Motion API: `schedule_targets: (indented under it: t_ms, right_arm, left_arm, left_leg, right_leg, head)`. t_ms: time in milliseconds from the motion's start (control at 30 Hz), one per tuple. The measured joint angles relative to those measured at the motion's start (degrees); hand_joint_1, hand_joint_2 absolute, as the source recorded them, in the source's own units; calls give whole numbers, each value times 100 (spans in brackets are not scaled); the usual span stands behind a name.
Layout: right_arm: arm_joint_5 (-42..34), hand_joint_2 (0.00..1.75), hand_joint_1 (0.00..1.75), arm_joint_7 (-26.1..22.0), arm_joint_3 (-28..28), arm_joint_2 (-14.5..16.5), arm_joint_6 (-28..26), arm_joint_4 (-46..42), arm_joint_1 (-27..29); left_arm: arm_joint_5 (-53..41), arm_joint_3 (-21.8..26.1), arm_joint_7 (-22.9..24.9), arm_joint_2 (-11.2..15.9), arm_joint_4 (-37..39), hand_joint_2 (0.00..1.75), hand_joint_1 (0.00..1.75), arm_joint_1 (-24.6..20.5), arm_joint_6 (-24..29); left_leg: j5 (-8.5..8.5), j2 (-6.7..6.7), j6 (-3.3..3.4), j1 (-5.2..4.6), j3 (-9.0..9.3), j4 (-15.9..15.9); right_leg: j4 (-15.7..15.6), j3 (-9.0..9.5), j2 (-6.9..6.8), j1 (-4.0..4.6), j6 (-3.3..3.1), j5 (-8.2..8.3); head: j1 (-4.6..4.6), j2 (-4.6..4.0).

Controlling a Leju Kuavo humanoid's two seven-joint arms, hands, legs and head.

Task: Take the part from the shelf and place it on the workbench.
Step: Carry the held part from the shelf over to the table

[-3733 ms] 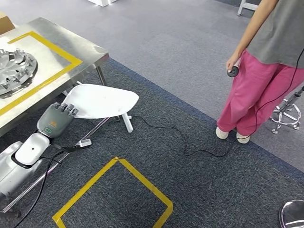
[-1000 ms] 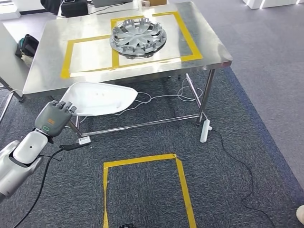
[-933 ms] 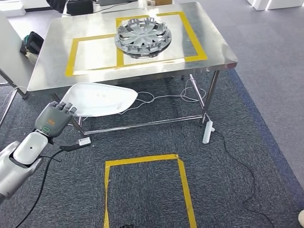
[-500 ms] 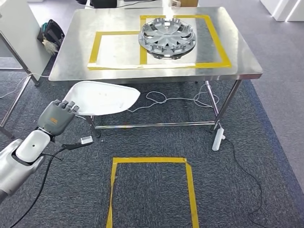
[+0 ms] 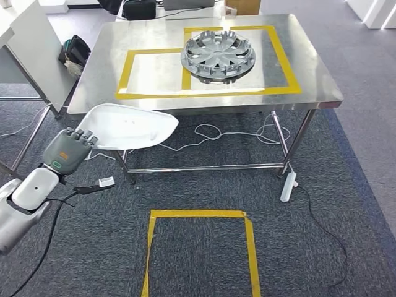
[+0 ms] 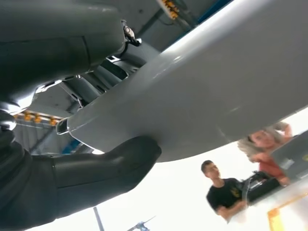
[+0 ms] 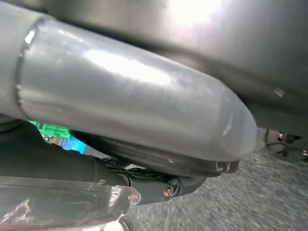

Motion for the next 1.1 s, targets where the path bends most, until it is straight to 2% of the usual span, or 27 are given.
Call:
schedule_targets:
  t_ms: [67,100,133,167,200,233,267,300,367,433,467,500,567,600,633,667,700,733,767,800,833,867,900,933,1000,1033,1100]
  right_arm:
    - [3,0,0,-2,0,-4,-6,2,8]
    - [3,0,0,-43,0,-7,-8,3,8]
    - [3,0,0,-93,0,-11,-10,4,7]
    - [3,0,0,-143,0,-18,-12,4,7]
    - [3,0,0,-168,0,-25,-12,5,14]
    - [3,0,0,-160,0,-27,-10,6,25]
    - [3,0,0,-142,0,-25,-8,8,33]
    - [3,0,0,-125,0,-17,-6,9,40]
    - [2,0,0,-115,0,-7,-2,11,38]
    - [1,0,0,-99,0,-5,-1,7,28]
    - [1,0,0,-87,0,-4,-1,5,24]
    - [1,0,0,-75,0,-4,-1,3,26]
    - [1,0,0,-67,0,-5,-1,4,49]
    - [1,0,0,-67,0,-5,-1,5,70]
    - [1,0,0,-65,0,-5,-2,5,93]
    - [1,0,0,-51,0,-5,-2,6,114]
    - [1,0,0,-22,0,-5,-2,6,129]
    - [1,0,0,23,0,-5,-3,7,148]
    - [0,0,0,71,0,-5,-3,10,160]
    - [-1,0,0,109,0,-5,-5,14,165]
    - [-1,0,0,143,-1,-5,-7,17,165]
    - [-1,0,0,179,-1,-5,-8,19,148]
    - [0,0,0,227,-1,-5,-10,19,119]
    - [1,0,0,287,-1,-5,-10,19,88]
    - [4,0,0,327,0,-4,-28,19,51]
    - [4,0,0,288,0,-2,-46,19,61]
    - [8,0,0,185,0,8,-93,19,98]
  left_arm:
    - [-1,-8,20,9,0,175,175,-1,9]
    - [-2,-17,26,3,0,175,175,25,10]
    - [-2,-27,28,-3,0,175,175,54,12]
    - [-2,-35,29,-10,0,175,175,77,13]
    - [-2,-39,31,-13,0,175,175,92,14]
    - [-2,-37,35,-9,-1,175,175,95,16]
    - [-2,-32,39,-5,-1,175,175,95,19]
    - [-2,-27,44,4,-2,175,175,95,26]
    - [-2,-16,52,22,-2,175,175,90,44]
    - [-1,-3,60,27,-7,175,175,69,59]
    - [0,2,64,24,-11,175,175,56,63]
    - [1,2,67,19,-15,175,175,52,65]
    - [1,-3,70,8,-18,175,175,77,66]
    - [1,-7,69,2,-18,175,175,106,64]
    - [1,-8,69,-5,-18,175,175,137,63]
    - [1,-9,69,-11,-18,175,175,161,63]
    - [0,-9,69,-13,-17,175,175,177,63]
    - [-1,-10,69,-12,-15,175,175,193,62]
    - [-1,-12,70,-9,-8,175,175,209,63]
    - [-1,-14,71,-5,-1,175,175,222,63]
    - [-1,-13,73,-2,6,175,175,233,63]
    - [2,-4,78,1,7,175,175,232,66]
    - [11,15,89,10,-2,175,175,230,71]
    - [30,48,103,17,-13,175,175,242,78]
    - [107,125,137,38,-30,175,175,375,99]
    - [146,158,149,48,-31,175,175,493,110]
    - [199,205,162,86,-32,175,175,752,149]
  left_leg:
    - [-51,-4,-42,32,107,-25]
    - [-102,-8,-86,58,149,-12]
    - [-162,-16,-133,95,194,12]
    - [-235,-25,-191,145,241,55]
    - [-330,-33,-260,200,287,126]
    - [-437,-43,-336,239,309,208]
    - [-550,-49,-409,266,314,309]
    - [-648,-56,-458,271,316,384]
    - [-767,-68,-497,265,344,437]
    - [-828,-24,-498,262,388,491]
    - [-875,27,-498,254,304,678]
    - [-953,81,-494,239,103,1022]
    - [-1098,138,-467,202,-581,1936]
    - [-1063,141,-442,189,-920,2268]
    - [-876,141,-407,177,-1167,2377]
    - [-535,141,-364,162,-1302,2243]
    - [-59,142,-313,142,-1326,1872]
    - [405,149,-268,118,-1288,1441]
    - [713,155,-231,78,-1216,1098]
    - [842,163,-198,45,-1131,864]
    - [774,169,-176,18,-1055,796]
    - [619,174,-153,1,-981,784]
    - [468,177,-125,14,-886,718]
    - [332,173,-109,23,-783,635]
    - [121,160,-73,29,-523,440]
    - [35,153,-64,13,-385,370]
    - [-128,144,-37,-31,-112,294]
  right_leg:
    - [689,-413,-5,-32,61,-245]
    - [924,-595,-7,-54,107,-279]
    - [965,-681,-8,-80,160,-204]
    - [779,-647,-11,-114,226,-17]
    - [419,-515,-13,-164,310,231]
    - [120,-370,4,-199,390,385]
    - [-99,-250,27,-228,396,447]
    - [-172,-192,51,-244,344,411]
    - [-89,-174,75,-238,117,229]
    - [-47,-94,72,-223,-27,92]
    - [-54,-17,69,-213,-79,22]
    - [-86,79,62,-204,-117,-45]
    - [-187,299,48,-190,-154,-175]
    - [-253,432,46,-186,-153,-243]
    - [-325,586,48,-183,-146,-316]
    - [-407,764,52,-182,-135,-391]
    - [-499,967,57,-181,-119,-470]
    - [-606,1151,62,-182,-101,-552]
    - [-720,1326,74,-173,-72,-620]
    - [-840,1486,77,-168,-32,-677]
    - [-947,1607,73,-163,9,-712]
    - [-995,1691,66,-156,60,-703]
    - [-920,1693,49,-155,114,-651]
    - [-679,1579,31,-148,150,-551]
    - [146,1116,-4,-122,162,-433]
    - [540,862,-21,-98,127,-541]
    - [941,457,-30,-21,54,-1041]
  head:
    - [26,-1]
    - [34,-1]
    - [35,-1]
    - [35,-1]
    - [39,-1]
    - [53,-1]
    - [90,-1]
    - [105,-1]
    - [83,-1]
    - [9,0]
    - [-7,0]
    - [-21,0]
    - [-43,0]
    - [-49,0]
    - [-52,0]
    - [-56,1]
    - [-56,1]
    - [-57,1]
    - [-53,1]
    - [-50,1]
    - [-47,0]
    - [-41,-1]
    - [-38,1]
    - [-21,1]
    - [16,3]
    - [34,2]
    - [39,2]
